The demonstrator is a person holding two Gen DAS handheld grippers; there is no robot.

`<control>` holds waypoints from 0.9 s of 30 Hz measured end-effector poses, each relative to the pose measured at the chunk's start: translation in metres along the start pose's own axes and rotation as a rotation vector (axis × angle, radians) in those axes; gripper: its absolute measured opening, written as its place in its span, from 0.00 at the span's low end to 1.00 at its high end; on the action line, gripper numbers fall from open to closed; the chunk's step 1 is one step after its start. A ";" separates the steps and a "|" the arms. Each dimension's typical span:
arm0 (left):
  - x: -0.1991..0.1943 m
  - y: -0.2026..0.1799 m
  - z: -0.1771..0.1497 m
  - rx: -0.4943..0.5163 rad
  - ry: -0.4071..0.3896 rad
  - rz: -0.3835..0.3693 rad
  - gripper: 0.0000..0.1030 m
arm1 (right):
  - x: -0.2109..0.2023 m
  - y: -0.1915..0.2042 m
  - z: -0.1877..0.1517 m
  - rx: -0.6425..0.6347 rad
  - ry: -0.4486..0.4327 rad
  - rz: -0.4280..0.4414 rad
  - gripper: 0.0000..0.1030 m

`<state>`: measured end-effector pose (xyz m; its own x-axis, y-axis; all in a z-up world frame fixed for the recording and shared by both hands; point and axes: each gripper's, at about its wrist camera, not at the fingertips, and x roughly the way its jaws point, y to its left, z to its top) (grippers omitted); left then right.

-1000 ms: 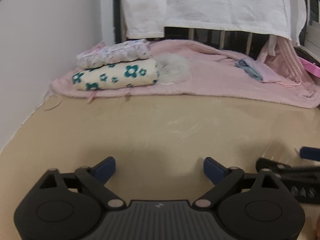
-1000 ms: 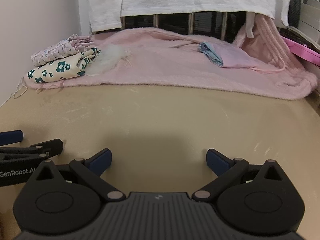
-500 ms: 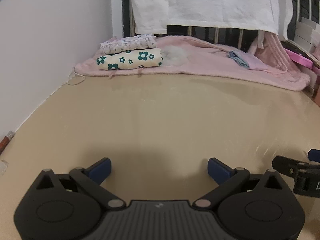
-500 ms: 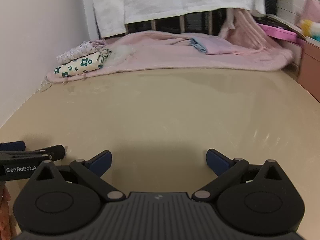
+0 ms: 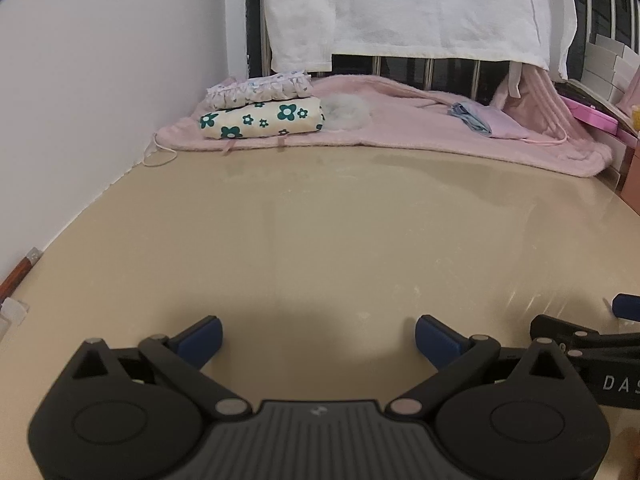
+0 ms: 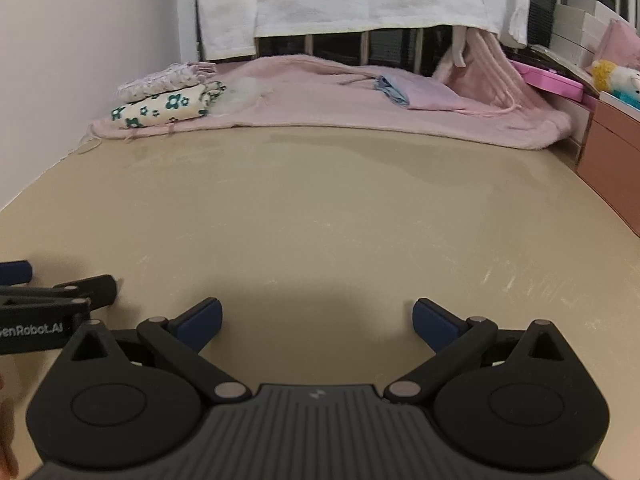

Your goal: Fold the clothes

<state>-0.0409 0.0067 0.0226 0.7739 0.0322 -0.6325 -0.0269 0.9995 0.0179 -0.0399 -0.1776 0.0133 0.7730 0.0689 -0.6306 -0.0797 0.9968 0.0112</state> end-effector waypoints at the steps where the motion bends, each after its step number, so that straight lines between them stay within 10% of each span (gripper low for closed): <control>1: 0.000 -0.001 0.000 0.007 -0.002 -0.009 1.00 | 0.000 0.000 0.000 0.000 0.000 0.000 0.99; 27: 0.000 0.000 -0.001 0.004 -0.004 -0.008 1.00 | 0.001 0.005 0.002 0.010 0.003 -0.004 0.99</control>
<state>-0.0411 0.0070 0.0219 0.7768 0.0239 -0.6293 -0.0181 0.9997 0.0156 -0.0384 -0.1729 0.0138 0.7715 0.0645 -0.6330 -0.0702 0.9974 0.0160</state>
